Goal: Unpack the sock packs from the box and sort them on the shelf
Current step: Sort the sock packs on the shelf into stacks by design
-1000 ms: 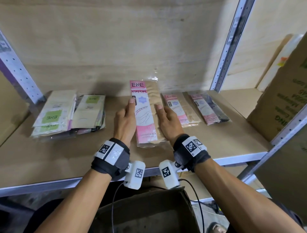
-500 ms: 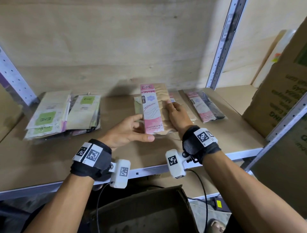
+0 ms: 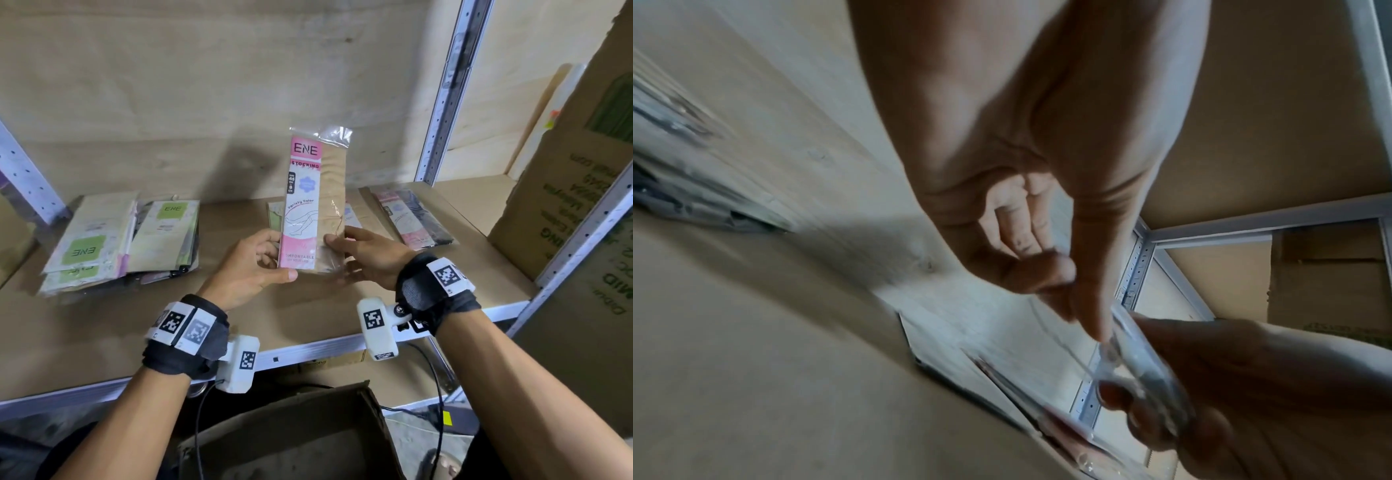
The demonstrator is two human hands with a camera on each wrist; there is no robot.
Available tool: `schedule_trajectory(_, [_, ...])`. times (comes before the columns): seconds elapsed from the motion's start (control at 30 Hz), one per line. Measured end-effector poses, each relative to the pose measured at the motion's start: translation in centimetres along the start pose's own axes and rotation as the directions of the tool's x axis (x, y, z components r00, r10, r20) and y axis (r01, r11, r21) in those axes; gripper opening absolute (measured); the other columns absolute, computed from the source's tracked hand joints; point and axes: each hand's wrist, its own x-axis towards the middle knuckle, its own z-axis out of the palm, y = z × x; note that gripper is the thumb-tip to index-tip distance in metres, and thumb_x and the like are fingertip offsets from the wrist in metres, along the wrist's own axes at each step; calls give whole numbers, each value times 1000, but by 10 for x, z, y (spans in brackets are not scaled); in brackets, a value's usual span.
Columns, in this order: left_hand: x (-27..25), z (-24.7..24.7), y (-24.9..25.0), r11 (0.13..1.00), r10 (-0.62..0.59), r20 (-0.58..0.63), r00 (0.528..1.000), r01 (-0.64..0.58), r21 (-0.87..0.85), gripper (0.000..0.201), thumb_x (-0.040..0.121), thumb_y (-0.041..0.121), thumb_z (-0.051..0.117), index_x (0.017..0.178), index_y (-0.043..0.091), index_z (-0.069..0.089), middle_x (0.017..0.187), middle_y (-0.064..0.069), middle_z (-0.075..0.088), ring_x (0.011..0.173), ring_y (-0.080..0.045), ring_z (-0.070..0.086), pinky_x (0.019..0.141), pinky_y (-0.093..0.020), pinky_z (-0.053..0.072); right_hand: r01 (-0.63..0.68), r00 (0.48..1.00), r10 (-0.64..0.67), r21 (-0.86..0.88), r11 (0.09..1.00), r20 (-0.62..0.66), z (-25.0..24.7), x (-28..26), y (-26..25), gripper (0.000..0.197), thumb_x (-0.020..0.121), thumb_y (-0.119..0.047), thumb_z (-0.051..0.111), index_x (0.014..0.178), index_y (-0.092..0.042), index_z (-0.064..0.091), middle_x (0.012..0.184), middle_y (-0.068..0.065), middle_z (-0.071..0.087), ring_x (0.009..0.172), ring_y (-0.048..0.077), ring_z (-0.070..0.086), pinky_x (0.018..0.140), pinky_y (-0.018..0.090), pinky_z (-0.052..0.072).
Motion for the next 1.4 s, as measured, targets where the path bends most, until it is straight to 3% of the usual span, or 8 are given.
schedule_trajectory(0.17, [-3,5,3,982,-77,9,997,77,-175,39,78,3,83,112,12,67,106,-8,75,91,-17,71,77,-20,57,117,992,-113,77,990,-48,-1,3,0,21,94,-11,65,80,-8,51,73,6,63,61,15,66,64,30,60])
schedule_trajectory(0.3, [-1,5,5,928,-188,-18,982,172,-331,30,84,5,76,113,4,68,113,-11,75,107,-30,71,93,-34,58,125,991,-122,50,991,-50,0,6,2,28,91,-12,69,73,-13,48,70,7,48,60,15,53,64,31,59])
schedule_trajectory(0.47, [0,2,4,849,-302,130,944,329,-413,47,85,-2,71,129,7,59,119,-22,71,102,-27,72,83,-30,61,119,992,-116,72,990,-48,1,10,7,24,88,-10,73,82,-15,51,71,3,49,58,11,55,54,24,54])
schedule_trajectory(0.83, [50,14,22,928,-340,6,940,336,-159,36,81,-5,78,115,-6,65,97,-19,76,66,-19,58,53,-18,50,125,940,-170,-166,978,-297,-24,34,4,18,81,-20,81,90,-11,68,70,-1,69,56,14,61,59,26,53])
schedule_trajectory(1.07, [107,50,34,951,-305,-28,952,306,43,22,76,0,84,94,0,72,101,-22,75,62,-20,60,72,-35,56,4,829,-207,-365,931,-519,-62,48,1,43,79,-30,83,114,-9,69,101,8,74,86,20,66,79,30,51])
schedule_trajectory(1.17, [124,65,35,947,-301,-38,953,303,105,33,73,8,88,102,0,76,99,-14,77,72,-19,69,83,-35,61,-59,805,-209,-425,903,-556,-75,49,-1,38,79,-30,82,110,-11,71,105,8,74,99,22,68,88,33,53])
schedule_trajectory(1.3, [137,80,36,930,-339,-26,940,339,143,39,72,13,90,106,-1,76,97,-10,77,66,-15,72,76,-30,62,-112,784,-203,-455,884,-587,-84,48,1,33,81,-24,81,110,-14,70,110,9,72,90,20,63,77,26,47])
schedule_trajectory(1.4, [140,87,36,915,-386,-21,922,386,119,47,70,9,90,112,-4,72,108,-13,75,80,-19,75,79,-33,63,-170,786,-183,-491,855,-590,-87,47,3,30,83,-22,78,110,-14,70,114,10,70,97,22,62,86,28,49])
